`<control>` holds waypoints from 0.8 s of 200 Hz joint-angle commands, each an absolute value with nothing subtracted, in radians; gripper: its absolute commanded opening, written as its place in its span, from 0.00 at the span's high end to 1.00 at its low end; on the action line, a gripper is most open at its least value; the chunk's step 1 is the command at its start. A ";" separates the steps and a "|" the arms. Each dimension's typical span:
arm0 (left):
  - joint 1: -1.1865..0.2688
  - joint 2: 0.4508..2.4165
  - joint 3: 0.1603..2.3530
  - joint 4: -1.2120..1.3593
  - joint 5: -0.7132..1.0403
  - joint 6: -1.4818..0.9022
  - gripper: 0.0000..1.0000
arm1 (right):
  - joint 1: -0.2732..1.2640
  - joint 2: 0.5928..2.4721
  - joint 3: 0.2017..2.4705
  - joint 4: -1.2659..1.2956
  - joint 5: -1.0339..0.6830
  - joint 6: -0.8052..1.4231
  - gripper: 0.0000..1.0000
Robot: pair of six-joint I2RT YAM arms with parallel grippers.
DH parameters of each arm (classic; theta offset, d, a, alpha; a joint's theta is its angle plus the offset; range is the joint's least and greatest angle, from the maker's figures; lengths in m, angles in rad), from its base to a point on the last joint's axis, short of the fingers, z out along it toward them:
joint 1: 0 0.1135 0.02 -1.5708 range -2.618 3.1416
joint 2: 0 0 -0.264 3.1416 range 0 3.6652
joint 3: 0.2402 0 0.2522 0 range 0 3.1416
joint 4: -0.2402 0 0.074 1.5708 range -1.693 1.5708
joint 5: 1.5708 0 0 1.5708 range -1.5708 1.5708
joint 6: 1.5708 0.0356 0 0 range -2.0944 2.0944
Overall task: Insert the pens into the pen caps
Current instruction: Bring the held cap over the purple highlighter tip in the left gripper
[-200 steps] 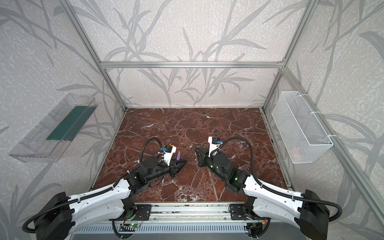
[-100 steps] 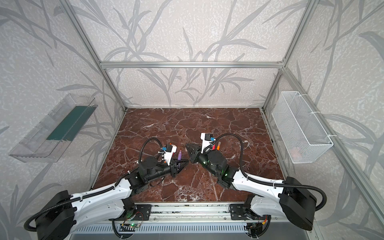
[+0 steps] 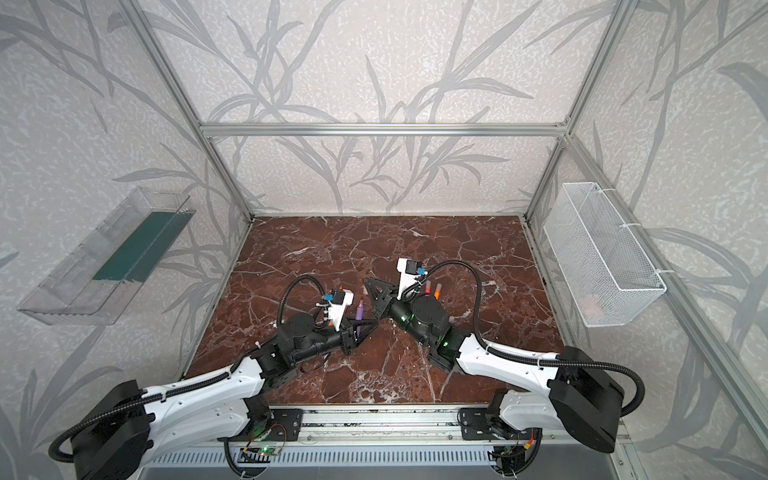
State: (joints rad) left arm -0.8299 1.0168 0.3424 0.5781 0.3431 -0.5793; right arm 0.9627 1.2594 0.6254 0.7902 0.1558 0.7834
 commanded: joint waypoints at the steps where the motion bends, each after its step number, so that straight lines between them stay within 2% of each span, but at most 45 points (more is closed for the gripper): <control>1: -0.827 0.998 0.329 0.602 0.351 -0.585 1.00 | 0.969 1.268 0.649 0.830 0.158 0.791 1.00; 160: -0.828 0.986 0.328 0.588 0.345 -0.572 1.00 | 0.974 1.292 0.687 0.831 0.137 0.780 1.00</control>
State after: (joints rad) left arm -0.8299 1.0035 0.3424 0.5766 0.3424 -0.5777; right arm 0.9688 1.3178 0.6395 0.8101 0.1432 0.7994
